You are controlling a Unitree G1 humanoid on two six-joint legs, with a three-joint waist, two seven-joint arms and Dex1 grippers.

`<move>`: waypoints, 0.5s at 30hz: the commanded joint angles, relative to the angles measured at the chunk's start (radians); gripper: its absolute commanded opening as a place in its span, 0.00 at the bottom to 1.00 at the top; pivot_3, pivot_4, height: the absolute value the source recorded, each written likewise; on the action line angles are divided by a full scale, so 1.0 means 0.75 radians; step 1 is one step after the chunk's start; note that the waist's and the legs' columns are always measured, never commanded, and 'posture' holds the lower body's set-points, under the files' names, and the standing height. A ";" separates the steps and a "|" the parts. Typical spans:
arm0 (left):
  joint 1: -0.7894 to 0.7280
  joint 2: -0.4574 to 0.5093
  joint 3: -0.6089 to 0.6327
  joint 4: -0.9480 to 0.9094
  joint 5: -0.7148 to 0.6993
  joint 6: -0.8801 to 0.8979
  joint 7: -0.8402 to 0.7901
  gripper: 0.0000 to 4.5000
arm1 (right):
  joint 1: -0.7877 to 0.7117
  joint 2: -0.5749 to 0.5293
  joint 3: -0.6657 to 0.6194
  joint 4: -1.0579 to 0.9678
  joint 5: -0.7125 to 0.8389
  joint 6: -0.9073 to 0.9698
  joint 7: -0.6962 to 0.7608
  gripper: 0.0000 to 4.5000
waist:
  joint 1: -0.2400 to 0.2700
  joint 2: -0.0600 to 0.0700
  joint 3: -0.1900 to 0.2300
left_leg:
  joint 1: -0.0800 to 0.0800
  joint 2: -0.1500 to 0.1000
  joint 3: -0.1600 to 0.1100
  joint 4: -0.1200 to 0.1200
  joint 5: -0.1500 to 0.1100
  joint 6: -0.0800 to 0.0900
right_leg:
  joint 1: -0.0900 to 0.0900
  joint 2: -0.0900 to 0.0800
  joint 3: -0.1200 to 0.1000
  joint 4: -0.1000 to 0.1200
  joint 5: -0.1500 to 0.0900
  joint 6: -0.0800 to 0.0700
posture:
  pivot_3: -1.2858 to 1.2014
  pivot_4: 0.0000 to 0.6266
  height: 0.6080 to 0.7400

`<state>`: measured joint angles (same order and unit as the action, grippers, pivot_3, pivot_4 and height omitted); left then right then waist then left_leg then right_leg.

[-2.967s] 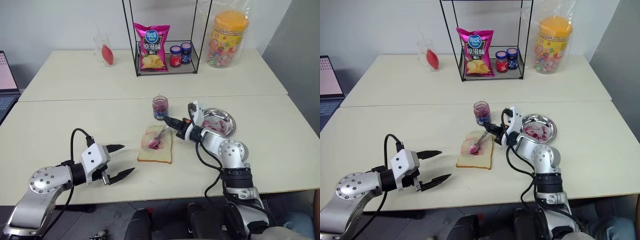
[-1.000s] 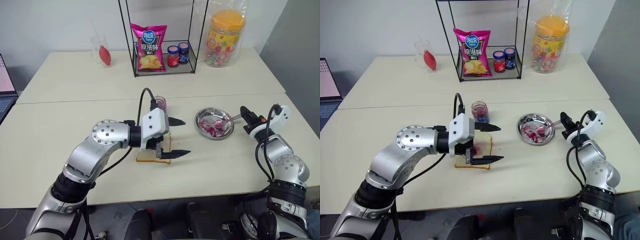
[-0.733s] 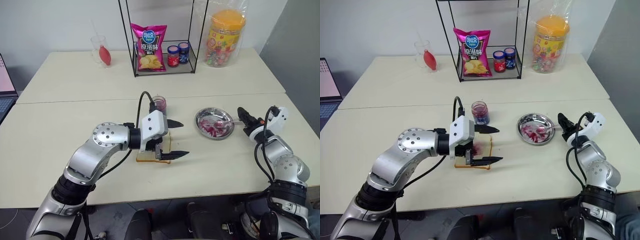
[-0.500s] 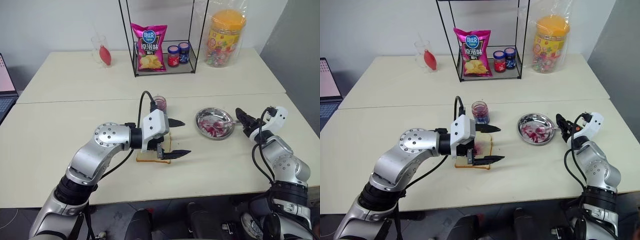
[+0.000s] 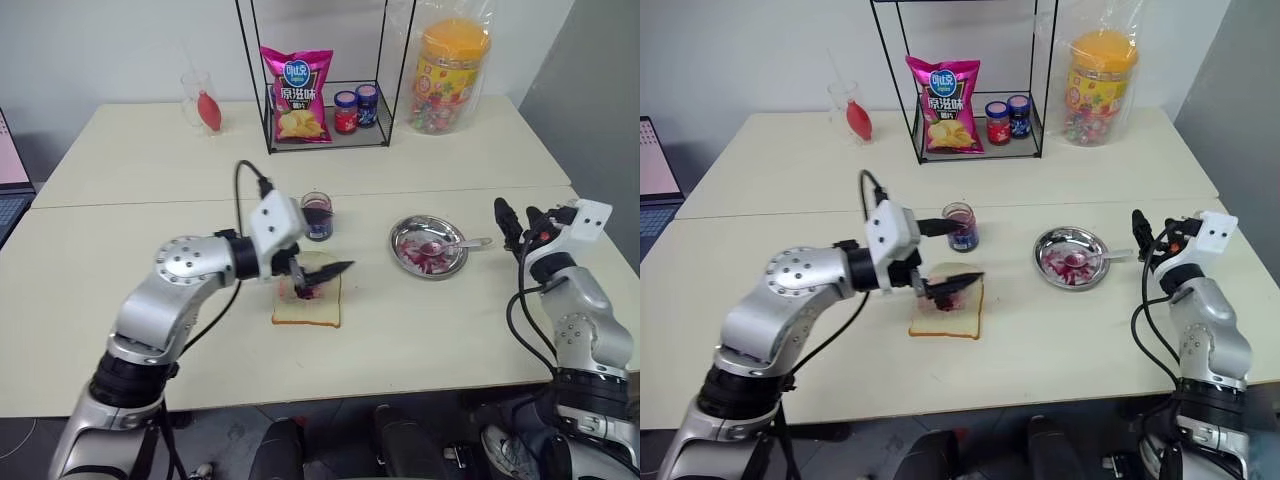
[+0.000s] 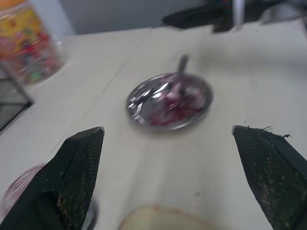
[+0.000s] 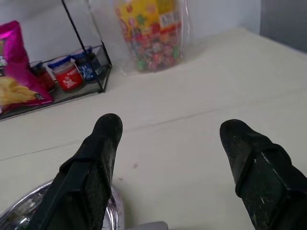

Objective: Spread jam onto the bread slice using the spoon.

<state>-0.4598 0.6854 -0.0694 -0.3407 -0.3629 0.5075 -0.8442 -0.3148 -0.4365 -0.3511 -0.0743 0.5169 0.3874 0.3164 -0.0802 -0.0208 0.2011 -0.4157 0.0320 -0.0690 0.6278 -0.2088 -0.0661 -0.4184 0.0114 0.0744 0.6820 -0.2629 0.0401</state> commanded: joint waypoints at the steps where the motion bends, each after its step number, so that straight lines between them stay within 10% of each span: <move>1: 0.069 0.144 0.157 0.017 0.019 -0.007 -0.036 1.00 | 0.094 -0.168 0.051 -0.282 0.087 0.078 0.250 0.79 | 0.000 0.000 0.000 | 0.000 0.000 0.000 0.000 0.000 0.000 | 0.000 0.000 0.000 0.000 0.000 0.000 | 0.52 0.24 1.00; 15: 0.562 0.426 0.457 0.030 0.009 -0.140 -0.260 1.00 | 0.394 -0.783 -0.021 -0.449 0.219 0.249 0.933 0.79 | 0.032 -0.002 0.000 | 0.004 -0.001 0.000 0.002 0.000 0.000 | 0.006 -0.003 -0.002 -0.002 -0.003 -0.004 | 0.52 0.24 1.00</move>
<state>-0.0478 0.9864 0.2468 -0.2840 -0.3530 0.4417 -1.0139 -0.0207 -1.0024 -0.3352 -0.3919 0.6809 0.5840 0.9809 -0.0559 -0.0222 0.2008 -0.4124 0.0312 -0.0688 0.6297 -0.2088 -0.0662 -0.4137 0.0091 0.0732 0.6806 -0.2649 0.0368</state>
